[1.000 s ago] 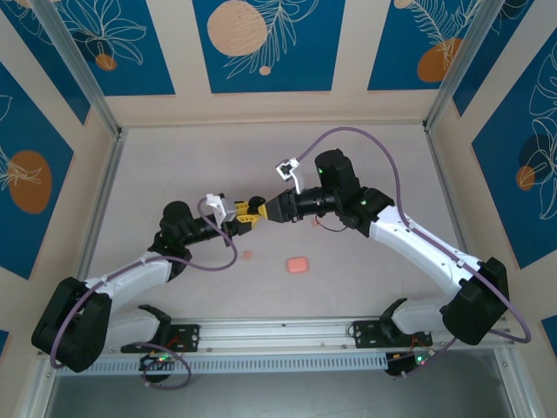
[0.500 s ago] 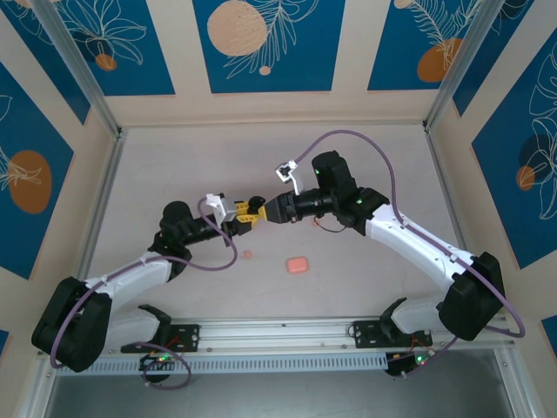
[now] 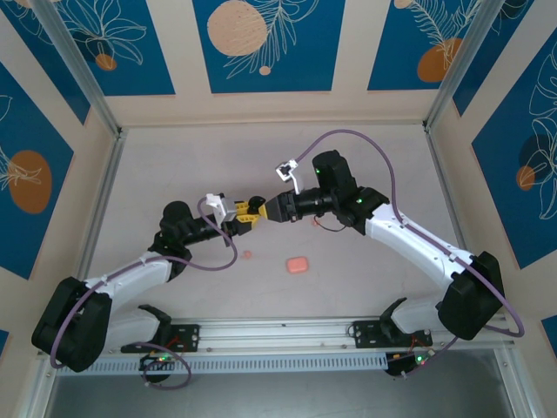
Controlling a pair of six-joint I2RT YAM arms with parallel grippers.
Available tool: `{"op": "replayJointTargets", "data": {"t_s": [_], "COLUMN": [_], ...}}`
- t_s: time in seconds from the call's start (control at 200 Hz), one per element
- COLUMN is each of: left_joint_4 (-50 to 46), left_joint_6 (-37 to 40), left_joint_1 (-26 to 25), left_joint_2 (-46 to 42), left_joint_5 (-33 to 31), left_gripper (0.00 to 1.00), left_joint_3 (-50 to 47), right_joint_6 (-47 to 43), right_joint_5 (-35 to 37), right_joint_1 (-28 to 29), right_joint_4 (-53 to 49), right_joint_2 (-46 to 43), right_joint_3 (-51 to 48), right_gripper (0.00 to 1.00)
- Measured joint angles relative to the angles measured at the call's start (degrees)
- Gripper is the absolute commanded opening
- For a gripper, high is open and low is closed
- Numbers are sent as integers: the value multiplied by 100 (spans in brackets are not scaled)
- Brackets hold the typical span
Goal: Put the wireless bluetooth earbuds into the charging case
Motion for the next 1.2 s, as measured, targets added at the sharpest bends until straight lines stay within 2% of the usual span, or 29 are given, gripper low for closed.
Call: {"op": "replayJointTargets", "data": {"t_s": [0.255,0.64,1.01,1.2], "left_joint_4": [2,4,-11,-20], "left_joint_6": [2,2,2,2], "left_joint_1": [0,0,0,0], "left_joint_2": [0,0,2,4], "left_joint_5": [2,4,2,2], "left_gripper": [3,3,3,3], "left_joint_3": [0,0,0,0], "right_joint_6": [17,17,63,61], "right_joint_5": [-31,-74,-168,-247], "right_joint_1": [-162,-177,-96,-52], "right_joint_4": [85,72,164,195], "right_joint_2": [-157,13,149,170], "right_joint_3": [-173,-205,-203,-203], "right_gripper": [40,38,24,21]}}
